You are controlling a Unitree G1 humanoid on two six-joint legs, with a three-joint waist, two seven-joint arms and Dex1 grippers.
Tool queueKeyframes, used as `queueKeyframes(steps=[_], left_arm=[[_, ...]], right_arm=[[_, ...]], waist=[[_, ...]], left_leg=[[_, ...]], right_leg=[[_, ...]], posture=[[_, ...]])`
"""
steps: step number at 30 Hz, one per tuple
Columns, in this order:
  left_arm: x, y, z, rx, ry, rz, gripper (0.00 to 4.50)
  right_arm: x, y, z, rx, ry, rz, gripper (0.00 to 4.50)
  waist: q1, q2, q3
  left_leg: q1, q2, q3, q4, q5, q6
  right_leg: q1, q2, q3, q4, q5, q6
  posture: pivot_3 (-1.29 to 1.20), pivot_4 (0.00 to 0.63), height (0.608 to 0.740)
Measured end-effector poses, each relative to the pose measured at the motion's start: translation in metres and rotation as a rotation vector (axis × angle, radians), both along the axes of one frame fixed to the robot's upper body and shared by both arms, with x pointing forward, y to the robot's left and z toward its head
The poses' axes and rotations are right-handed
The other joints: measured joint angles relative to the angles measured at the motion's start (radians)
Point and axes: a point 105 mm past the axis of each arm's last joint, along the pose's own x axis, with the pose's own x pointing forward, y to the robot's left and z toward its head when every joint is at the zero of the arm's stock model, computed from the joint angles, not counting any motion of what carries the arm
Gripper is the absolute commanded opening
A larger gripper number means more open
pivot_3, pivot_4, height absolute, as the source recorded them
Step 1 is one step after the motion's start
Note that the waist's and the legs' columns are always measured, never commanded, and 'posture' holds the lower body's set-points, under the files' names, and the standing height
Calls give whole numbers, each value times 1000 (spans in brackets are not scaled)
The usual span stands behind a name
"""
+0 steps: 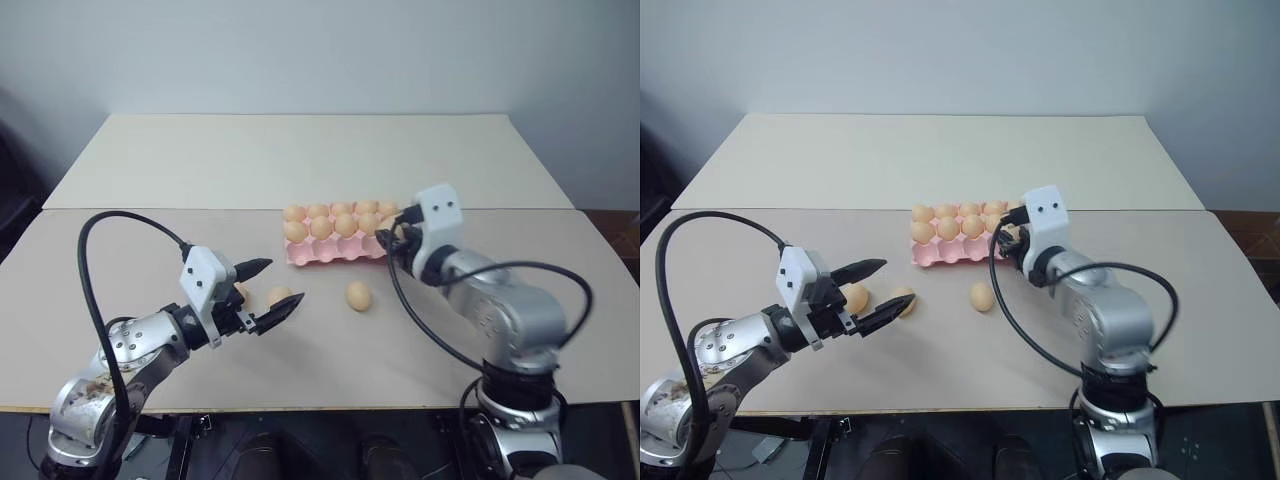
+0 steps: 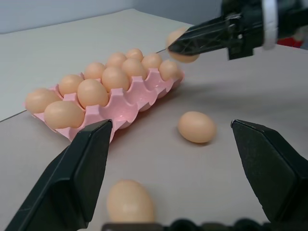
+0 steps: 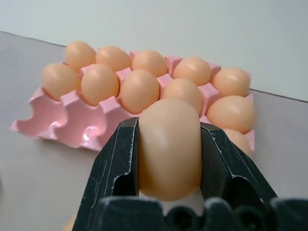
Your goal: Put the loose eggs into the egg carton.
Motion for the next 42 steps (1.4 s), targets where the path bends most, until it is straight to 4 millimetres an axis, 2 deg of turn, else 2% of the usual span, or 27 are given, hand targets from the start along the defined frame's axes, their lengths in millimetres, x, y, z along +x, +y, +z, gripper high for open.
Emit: queueKeyframes(steps=[5, 7, 17, 26, 30, 36, 42], left_arm=[[-1, 2, -2, 0, 8, 22, 4291], [-3, 2, -3, 1, 9, 27, 4291], [-10, 3, -3, 9, 7, 42, 4291], [-11, 6, 0, 14, 3, 42, 4291], [-12, 7, 1, 26, 6, 36, 4291], [-14, 7, 2, 32, 8, 16, 4291], [-10, 7, 3, 30, 6, 10, 4291]], right_arm=[[21, 15, -4, -10, -38, 44, 1398], [23, 19, -12, -19, -21, 64, 1398], [28, 26, -24, 15, 22, 90, 1390], [34, 24, -21, 11, 18, 68, 4451], [33, 21, -18, 7, 7, 65, 4485], [25, 20, 1, -2, -54, 86, 4485], [25, 16, 2, -15, -52, 72, 4485]], waist=[[-1, 0, 0], [0, 0, 0], [0, 0, 0], [1, 0, 0], [1, 0, 0], [1, 0, 0], [1, 0, 0]], left_leg=[[-2, 0, 1, 0, 0, -1], [-3, 0, 1, 0, 0, -1], [-2, 0, 1, 0, 1, -1], [-2, 0, 1, 0, 1, -1], [-3, 1, 1, 0, 1, -1], [-3, 1, 1, 0, 1, -1], [-3, 0, 1, 0, 1, -1]], right_leg=[[-2, 0, 0, 0, 0, 0], [-3, 0, 0, 0, 0, 0], [-3, 0, 0, 1, 0, 0], [-3, 0, 0, 1, 0, 0], [-4, 0, 0, 1, 0, 0], [-4, 0, 0, 1, 0, 0], [-4, 0, 0, 1, 0, 0]], posture=[[0, 150, 740], [0, 150, 740], [0, 150, 740], [0, 150, 740], [0, 150, 740], [0, 150, 740], [0, 150, 740]])
